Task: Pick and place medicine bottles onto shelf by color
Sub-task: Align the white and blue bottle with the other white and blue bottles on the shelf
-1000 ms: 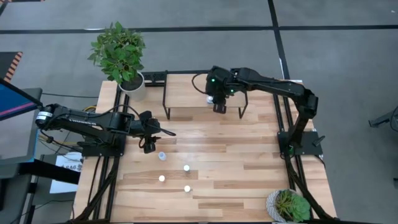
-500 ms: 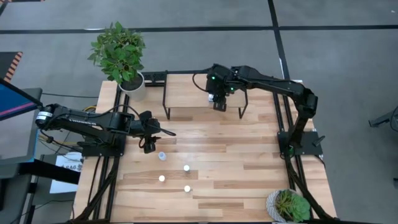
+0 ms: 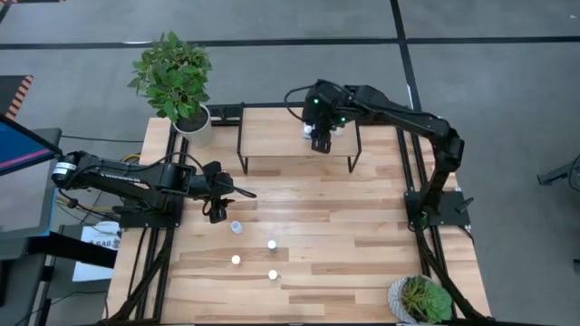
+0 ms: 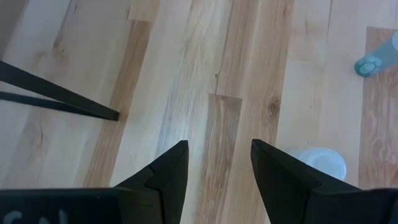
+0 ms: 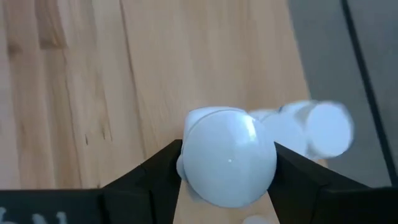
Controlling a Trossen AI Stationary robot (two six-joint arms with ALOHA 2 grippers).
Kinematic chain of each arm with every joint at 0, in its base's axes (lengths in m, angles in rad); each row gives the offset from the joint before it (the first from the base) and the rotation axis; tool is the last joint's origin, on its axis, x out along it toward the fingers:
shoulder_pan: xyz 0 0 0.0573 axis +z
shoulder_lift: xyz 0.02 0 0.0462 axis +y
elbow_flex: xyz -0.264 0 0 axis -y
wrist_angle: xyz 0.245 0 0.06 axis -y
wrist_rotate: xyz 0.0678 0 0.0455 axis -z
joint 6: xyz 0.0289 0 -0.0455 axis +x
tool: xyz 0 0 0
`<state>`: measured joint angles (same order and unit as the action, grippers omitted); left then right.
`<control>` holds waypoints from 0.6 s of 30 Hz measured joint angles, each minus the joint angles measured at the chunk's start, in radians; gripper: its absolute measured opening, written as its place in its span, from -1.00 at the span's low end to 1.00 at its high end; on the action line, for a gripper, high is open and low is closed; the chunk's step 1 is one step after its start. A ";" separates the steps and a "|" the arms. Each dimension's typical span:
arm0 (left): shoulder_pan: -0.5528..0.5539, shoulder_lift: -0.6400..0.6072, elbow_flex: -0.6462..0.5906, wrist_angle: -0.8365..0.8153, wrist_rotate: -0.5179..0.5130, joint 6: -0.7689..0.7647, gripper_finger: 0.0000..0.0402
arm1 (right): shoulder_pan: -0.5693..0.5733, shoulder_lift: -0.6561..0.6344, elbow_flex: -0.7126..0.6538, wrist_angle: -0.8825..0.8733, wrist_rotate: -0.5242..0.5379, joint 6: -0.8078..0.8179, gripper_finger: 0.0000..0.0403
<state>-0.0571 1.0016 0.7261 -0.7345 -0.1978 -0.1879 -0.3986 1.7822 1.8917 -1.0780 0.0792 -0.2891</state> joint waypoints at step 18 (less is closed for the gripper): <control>0.000 0.000 0.000 0.000 0.003 -0.001 -0.19 | 0.021 0.007 -0.013 -0.046 -0.002 0.019 0.14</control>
<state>-0.0572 1.0016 0.7261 -0.7345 -0.1947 -0.1890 -0.3775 1.7897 1.8782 -1.1239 0.0769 -0.2699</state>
